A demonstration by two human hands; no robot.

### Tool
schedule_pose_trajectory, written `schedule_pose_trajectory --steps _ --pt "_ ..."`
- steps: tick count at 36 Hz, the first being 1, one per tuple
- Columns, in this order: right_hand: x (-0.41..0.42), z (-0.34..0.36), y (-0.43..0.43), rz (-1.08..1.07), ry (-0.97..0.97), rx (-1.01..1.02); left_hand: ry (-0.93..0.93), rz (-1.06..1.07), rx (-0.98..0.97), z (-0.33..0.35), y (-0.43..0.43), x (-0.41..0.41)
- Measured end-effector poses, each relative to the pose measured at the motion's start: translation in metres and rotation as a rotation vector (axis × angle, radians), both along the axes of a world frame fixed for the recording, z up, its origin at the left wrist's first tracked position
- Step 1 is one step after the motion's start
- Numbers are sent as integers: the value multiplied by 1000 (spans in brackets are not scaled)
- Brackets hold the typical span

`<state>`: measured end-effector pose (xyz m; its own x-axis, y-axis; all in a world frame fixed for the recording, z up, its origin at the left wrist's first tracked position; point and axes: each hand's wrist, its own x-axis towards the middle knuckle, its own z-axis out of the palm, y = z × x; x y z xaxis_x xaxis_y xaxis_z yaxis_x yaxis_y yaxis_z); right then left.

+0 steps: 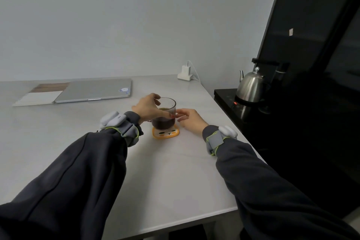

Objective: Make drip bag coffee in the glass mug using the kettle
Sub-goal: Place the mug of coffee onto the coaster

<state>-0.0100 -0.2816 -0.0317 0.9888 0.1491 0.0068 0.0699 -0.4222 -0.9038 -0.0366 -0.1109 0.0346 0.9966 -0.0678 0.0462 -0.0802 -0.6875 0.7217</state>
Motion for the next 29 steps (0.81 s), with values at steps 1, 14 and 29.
schedule_pose_trajectory --steps 1,14,29 --pt "-3 2 -1 68 11 17 -2 2 13 -2 -1 2" --pt "-3 3 2 273 96 165 39 27 33 -13 -3 4" --pt "-10 -2 9 230 53 167 40 -39 20 -14 1 0"
